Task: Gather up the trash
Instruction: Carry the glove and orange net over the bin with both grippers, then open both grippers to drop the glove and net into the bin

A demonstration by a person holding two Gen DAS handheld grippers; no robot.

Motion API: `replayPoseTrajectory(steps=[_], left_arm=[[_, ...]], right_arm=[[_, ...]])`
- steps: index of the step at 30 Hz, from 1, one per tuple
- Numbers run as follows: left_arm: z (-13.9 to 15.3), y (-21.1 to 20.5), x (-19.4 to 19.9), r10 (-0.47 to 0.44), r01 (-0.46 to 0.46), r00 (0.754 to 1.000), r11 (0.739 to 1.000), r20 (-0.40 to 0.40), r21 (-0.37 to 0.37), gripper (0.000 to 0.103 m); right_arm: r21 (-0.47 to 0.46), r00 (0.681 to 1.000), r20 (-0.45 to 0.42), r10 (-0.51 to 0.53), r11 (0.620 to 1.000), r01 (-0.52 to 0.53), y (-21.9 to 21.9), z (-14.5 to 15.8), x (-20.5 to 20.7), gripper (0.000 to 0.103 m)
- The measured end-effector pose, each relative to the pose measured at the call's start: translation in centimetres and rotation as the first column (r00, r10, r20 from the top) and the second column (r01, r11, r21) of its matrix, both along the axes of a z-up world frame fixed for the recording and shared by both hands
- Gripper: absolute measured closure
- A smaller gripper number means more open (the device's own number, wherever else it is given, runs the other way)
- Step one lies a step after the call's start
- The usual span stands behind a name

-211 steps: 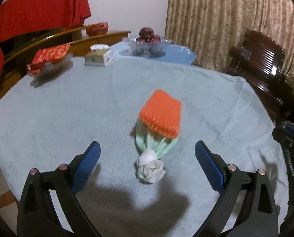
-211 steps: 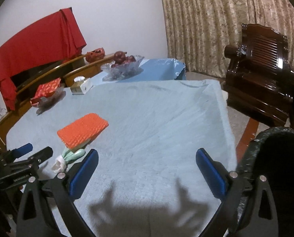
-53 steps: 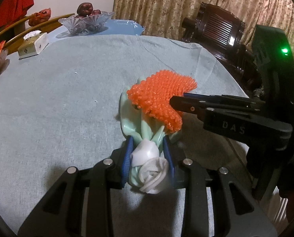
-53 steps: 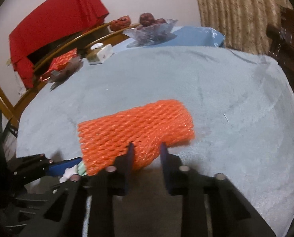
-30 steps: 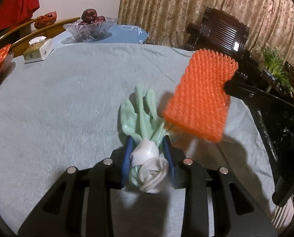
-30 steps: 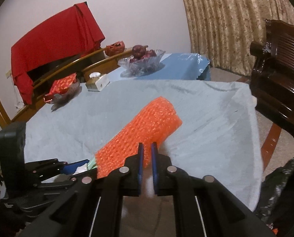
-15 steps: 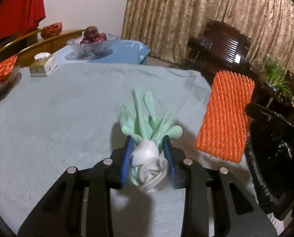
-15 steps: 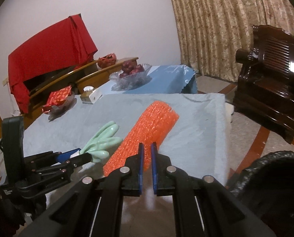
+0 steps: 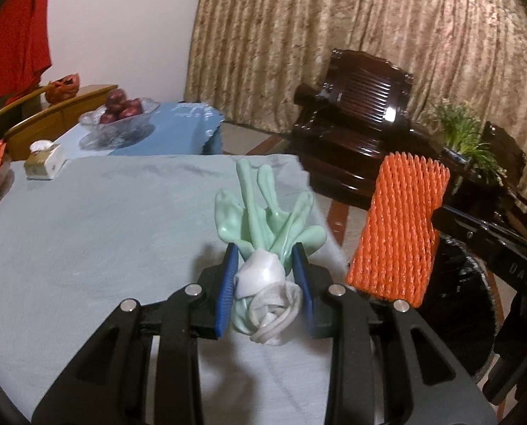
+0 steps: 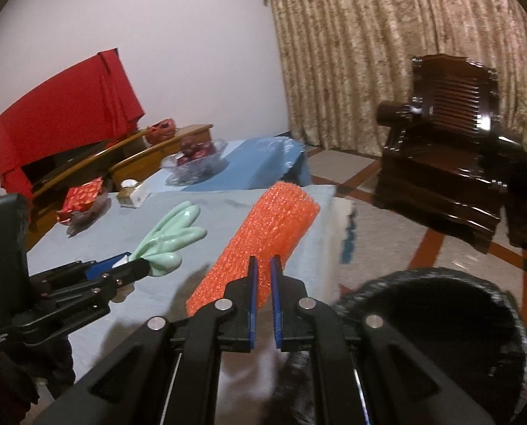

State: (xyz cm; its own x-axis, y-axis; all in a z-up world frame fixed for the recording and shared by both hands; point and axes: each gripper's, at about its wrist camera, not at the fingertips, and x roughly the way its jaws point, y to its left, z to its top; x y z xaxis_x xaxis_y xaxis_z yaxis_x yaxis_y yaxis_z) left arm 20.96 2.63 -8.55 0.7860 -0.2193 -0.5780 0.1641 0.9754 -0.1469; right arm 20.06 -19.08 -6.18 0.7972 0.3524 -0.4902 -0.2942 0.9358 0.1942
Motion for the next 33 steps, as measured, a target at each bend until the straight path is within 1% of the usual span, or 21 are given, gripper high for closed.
replayPoseTrajectory(steps=[7, 15, 18, 22, 33], left_arm=[[0.4, -5.4, -0.4, -0.083, 0.083, 0.996, 0.996, 0.013, -0.014, 0.073], [0.3, -11.1, -1.1, -0.189, 0.19, 0.982, 0.982, 0.019, -0.012, 0.073], [-0.1, -12.7, -1.2, -0.215, 0.216, 0.976, 0.976, 0.012, -0.015, 0.073], [-0.9, -14.4, -1.2, -0.248, 0.248, 0.969, 0.969, -0.007, -0.015, 0.073], [-3.6, -18.2, -0.9, -0.312, 0.312, 0.948, 0.95, -0.064, -0.01, 0.073]], right_arm=[[-0.029, 0.996, -0.005, -0.094, 0.995, 0.094, -5.2, -0.1, -2.1, 0.096], [-0.062, 0.977, -0.041, -0.209, 0.977, 0.206, -10.6, -1.5, -4.3, 0.096], [-0.068, 0.97, -0.051, -0.236, 0.97, 0.232, -11.8, -2.1, -4.7, 0.096], [-0.101, 0.962, -0.065, -0.267, 0.96, 0.259, -13.0, -2.9, -5.2, 0.096], [-0.076, 0.941, -0.126, -0.313, 0.949, 0.305, -15.1, -5.4, -5.4, 0.096]])
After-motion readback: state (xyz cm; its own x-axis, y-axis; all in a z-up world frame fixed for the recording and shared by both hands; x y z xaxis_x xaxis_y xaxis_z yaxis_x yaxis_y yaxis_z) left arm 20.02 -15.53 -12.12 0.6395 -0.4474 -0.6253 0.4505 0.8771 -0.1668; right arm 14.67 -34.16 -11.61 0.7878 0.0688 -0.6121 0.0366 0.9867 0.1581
